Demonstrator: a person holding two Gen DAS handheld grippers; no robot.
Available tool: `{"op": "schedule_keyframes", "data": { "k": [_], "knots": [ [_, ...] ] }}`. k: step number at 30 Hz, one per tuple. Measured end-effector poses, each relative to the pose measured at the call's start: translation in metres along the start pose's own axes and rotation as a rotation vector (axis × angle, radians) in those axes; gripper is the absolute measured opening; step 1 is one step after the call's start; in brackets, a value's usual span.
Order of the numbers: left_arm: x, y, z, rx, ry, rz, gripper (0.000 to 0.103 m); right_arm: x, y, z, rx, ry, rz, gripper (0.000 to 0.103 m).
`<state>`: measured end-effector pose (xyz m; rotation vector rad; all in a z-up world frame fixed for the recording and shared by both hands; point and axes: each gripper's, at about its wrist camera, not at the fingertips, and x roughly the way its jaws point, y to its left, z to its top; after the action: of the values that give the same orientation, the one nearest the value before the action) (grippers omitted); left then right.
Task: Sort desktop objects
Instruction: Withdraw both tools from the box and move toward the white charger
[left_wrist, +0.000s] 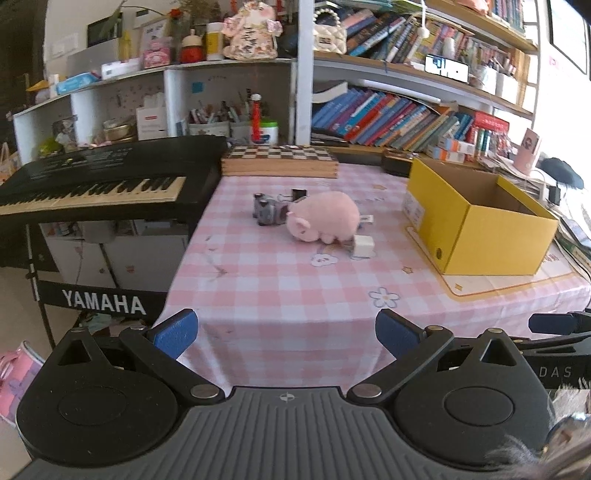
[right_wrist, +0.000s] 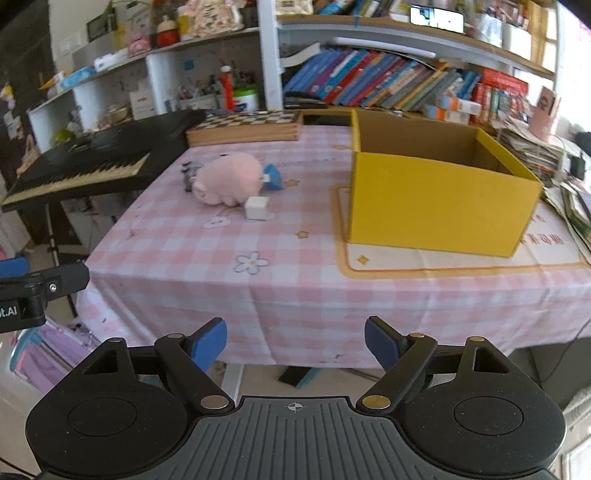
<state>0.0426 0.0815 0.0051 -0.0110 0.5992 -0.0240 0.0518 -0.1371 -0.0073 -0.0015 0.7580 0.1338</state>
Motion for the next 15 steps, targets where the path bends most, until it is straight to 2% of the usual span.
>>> {"op": "schedule_keyframes", "data": {
  "k": [5,15],
  "knots": [
    [-0.001,0.011,-0.001,-0.014,0.0,0.017,0.103,0.001,0.016,0.003,-0.041,-0.004,0.039,0.084],
    [0.002,0.023,-0.004,-0.036,0.022,0.035,0.103,0.009,0.036,0.009,-0.099,-0.004,0.052,0.084]
  ]
}}
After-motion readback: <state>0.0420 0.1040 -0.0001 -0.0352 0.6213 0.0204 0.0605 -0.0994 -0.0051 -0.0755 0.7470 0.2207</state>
